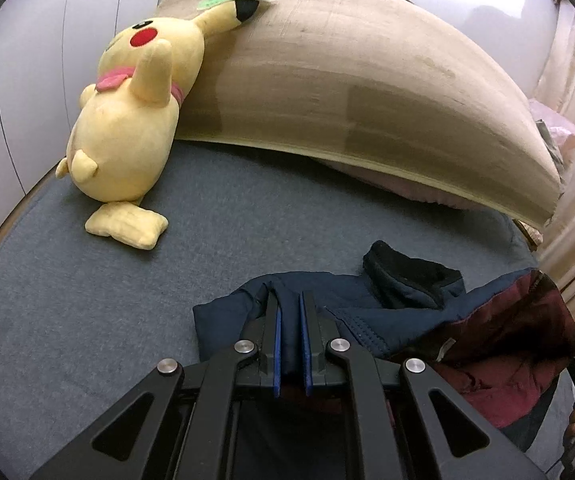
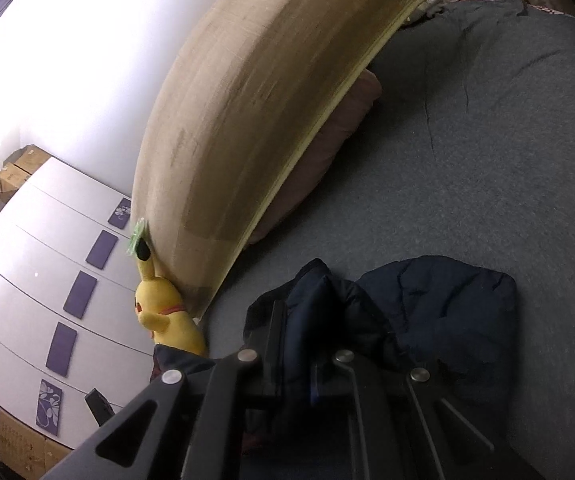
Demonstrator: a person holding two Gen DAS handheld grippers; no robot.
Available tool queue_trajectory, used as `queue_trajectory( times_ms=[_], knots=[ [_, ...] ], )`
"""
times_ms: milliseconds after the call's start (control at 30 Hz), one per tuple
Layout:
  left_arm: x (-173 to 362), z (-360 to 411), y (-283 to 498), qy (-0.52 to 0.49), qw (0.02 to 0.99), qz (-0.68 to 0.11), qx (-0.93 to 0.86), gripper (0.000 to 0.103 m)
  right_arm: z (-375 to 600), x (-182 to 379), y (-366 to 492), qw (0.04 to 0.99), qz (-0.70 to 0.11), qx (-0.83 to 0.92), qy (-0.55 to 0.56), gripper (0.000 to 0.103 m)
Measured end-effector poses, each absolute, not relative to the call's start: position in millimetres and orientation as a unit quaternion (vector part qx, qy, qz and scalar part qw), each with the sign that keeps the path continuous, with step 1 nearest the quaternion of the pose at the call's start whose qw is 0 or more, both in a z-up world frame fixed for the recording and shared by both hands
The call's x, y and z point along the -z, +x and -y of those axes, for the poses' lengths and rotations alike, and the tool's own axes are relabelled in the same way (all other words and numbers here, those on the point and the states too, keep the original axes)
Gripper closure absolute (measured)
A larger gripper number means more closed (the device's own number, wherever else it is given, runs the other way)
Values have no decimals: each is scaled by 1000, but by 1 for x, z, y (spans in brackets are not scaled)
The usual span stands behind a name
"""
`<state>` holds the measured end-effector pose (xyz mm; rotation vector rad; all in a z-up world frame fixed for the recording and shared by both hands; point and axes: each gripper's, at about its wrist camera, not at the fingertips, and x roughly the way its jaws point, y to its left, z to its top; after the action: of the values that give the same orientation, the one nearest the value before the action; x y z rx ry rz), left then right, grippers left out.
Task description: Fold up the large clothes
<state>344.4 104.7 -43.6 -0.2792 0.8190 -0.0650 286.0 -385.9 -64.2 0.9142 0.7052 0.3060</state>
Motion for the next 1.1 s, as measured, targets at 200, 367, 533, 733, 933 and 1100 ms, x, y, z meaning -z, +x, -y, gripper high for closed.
queue_trajectory(
  times_ms=[200,367,533,733,933,1100],
  knots=[
    [55,-103,360,-126,904,-408,27,95,385,72,303,826,-342,-133,427,94],
    [65,-101,372,-123,901,-416,24,95,385,82,313,825,-352,-124,424,94],
    [74,-98,382,-112,898,-426,18,95,383,92,327,823,-365,-112,420,94],
    [86,-92,393,-93,893,-441,11,95,383,110,342,816,-388,-94,418,94],
    [99,-88,404,-80,885,-458,7,95,382,125,353,810,-410,-78,412,94],
    [105,-85,408,-70,883,-464,6,95,380,133,359,804,-421,-68,415,94]
  ],
)
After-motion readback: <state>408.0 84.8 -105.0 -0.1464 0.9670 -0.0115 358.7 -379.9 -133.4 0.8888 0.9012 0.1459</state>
